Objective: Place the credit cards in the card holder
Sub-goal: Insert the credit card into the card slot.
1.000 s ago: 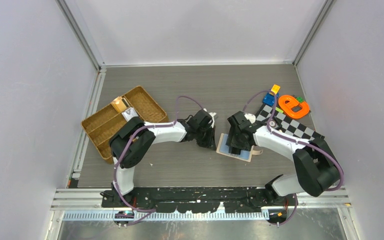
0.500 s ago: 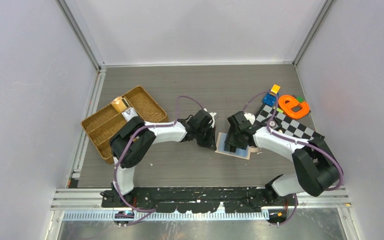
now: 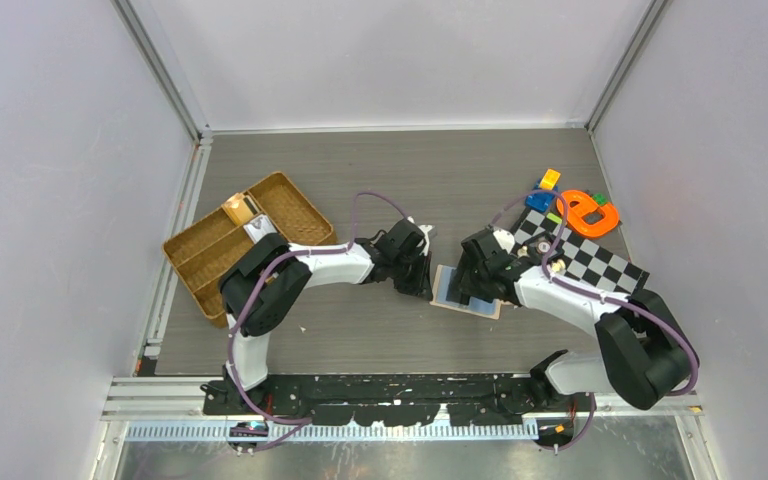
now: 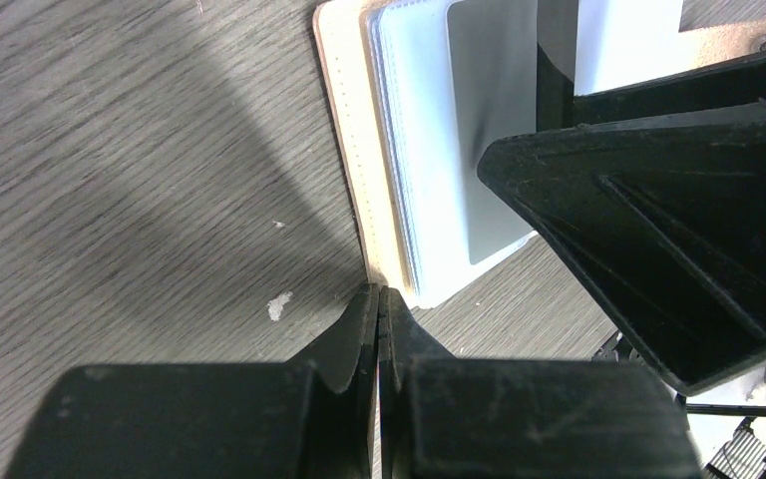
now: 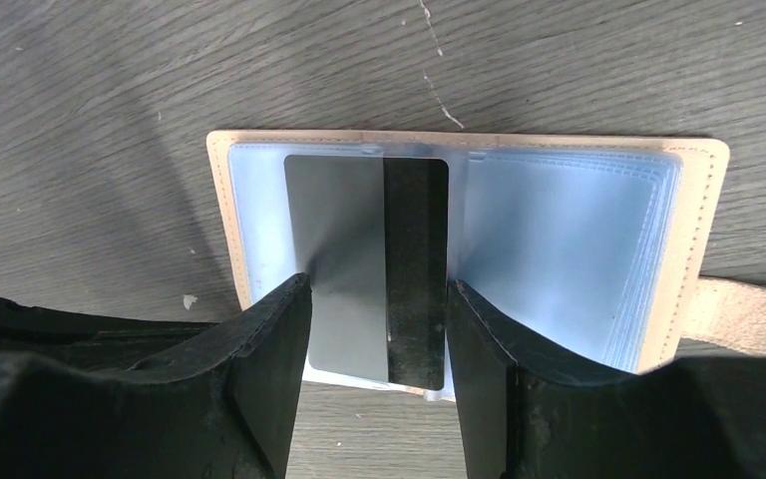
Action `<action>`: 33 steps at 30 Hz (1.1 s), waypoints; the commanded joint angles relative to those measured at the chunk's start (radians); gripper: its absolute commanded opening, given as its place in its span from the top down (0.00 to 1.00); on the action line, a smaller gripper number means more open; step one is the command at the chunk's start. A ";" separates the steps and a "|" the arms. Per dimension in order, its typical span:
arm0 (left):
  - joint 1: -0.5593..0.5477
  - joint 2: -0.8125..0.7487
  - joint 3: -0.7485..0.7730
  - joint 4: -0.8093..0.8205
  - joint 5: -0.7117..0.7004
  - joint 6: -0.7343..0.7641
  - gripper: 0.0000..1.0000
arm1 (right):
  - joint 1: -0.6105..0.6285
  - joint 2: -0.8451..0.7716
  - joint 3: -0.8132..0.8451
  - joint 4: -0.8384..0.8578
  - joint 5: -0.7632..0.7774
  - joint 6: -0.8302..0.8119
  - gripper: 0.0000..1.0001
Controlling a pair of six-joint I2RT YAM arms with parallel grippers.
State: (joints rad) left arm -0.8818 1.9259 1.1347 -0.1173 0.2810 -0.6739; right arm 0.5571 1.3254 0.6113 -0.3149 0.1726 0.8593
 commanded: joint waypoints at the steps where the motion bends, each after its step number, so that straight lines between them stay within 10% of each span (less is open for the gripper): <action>1: -0.008 0.022 -0.039 -0.092 -0.075 0.028 1.00 | 0.023 -0.002 -0.035 0.107 -0.120 0.040 0.44; 23: -0.007 -0.062 -0.075 -0.093 -0.136 0.026 0.99 | 0.072 -0.016 0.044 0.032 -0.064 0.003 0.43; 33: 0.029 -0.255 -0.108 -0.152 -0.144 0.035 0.53 | -0.029 -0.206 0.186 -0.454 0.157 -0.042 0.29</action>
State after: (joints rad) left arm -0.8742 1.7641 1.0271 -0.2150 0.1524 -0.6640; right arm 0.5911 1.1797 0.7444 -0.5465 0.2150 0.8284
